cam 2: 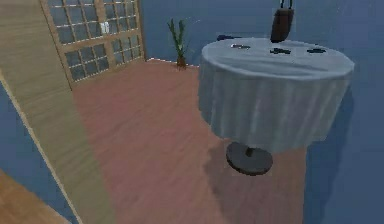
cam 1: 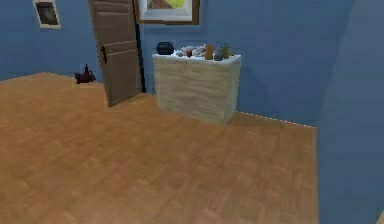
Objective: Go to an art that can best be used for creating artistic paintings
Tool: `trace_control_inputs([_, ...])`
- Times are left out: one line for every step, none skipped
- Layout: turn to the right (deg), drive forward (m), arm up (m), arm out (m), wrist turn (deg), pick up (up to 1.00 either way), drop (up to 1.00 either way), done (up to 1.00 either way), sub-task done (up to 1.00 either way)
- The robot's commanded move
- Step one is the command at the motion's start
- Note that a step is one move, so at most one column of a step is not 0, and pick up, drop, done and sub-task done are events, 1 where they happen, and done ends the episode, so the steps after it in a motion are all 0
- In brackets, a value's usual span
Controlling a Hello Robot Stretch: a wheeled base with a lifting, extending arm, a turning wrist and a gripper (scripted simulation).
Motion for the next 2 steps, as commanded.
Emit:
trace_control_inputs([0.0, 0.30, 0.00, 0.00, 0.0, 0.00, 0.00, 0.00, 0.00])
trace_control_inputs([-36.0, 0.00, 0.00, 0.00, 0.0, 0.00, 0.00, 0.00, 0.00])
